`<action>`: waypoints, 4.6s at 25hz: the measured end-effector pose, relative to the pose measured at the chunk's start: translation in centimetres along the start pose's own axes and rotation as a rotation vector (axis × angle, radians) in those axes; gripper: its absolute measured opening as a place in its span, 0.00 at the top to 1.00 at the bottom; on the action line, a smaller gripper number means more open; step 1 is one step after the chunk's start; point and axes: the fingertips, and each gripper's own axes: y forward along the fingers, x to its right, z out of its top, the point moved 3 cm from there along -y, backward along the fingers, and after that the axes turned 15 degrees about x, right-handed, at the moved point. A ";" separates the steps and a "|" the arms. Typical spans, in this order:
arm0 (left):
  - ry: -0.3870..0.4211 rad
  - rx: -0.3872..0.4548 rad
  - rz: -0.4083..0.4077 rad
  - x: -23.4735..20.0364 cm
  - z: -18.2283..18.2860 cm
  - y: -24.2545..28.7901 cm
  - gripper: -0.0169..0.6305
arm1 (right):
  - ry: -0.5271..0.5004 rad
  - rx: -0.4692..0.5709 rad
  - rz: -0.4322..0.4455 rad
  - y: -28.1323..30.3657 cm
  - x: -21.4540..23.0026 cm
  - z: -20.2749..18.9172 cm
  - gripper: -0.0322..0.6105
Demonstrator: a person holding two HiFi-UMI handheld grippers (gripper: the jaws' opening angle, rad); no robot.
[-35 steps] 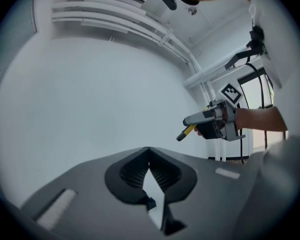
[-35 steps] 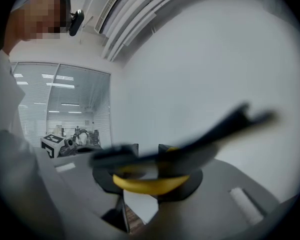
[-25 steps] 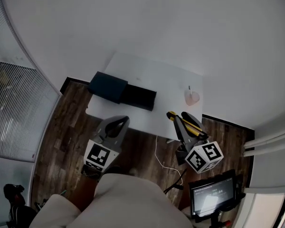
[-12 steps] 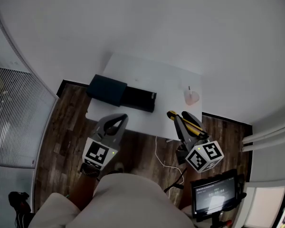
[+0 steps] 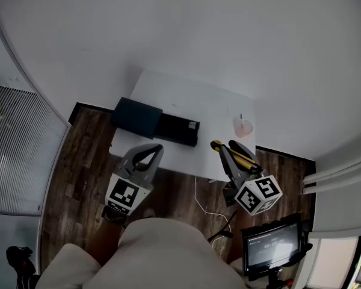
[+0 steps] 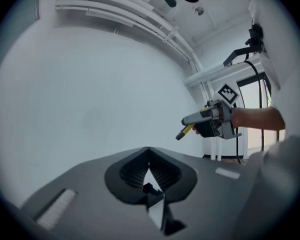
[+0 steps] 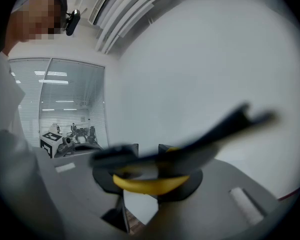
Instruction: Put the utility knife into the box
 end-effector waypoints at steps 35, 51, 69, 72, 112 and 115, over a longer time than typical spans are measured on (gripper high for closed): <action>-0.075 -0.054 0.283 -8.5 -4.0 1.8 0.98 | 0.046 -0.496 0.193 14.2 8.8 -17.1 0.75; -0.139 -0.148 0.414 -8.7 -8.5 3.0 0.98 | -0.146 -0.816 0.441 17.7 10.6 -26.6 0.75; -0.160 -0.188 0.537 -8.9 -9.5 2.0 0.98 | -0.351 -1.080 0.606 17.0 11.3 -31.4 0.75; -0.157 -0.189 0.556 -8.9 -9.1 1.4 0.98 | -0.345 -1.082 0.616 17.0 10.8 -31.3 0.75; -0.195 -0.283 0.572 -9.6 -11.7 0.6 0.98 | -0.362 -1.152 0.690 18.6 9.9 -35.3 0.75; -0.199 -0.296 0.568 -9.5 -12.1 0.6 0.98 | -0.368 -1.156 0.691 18.6 9.8 -35.4 0.75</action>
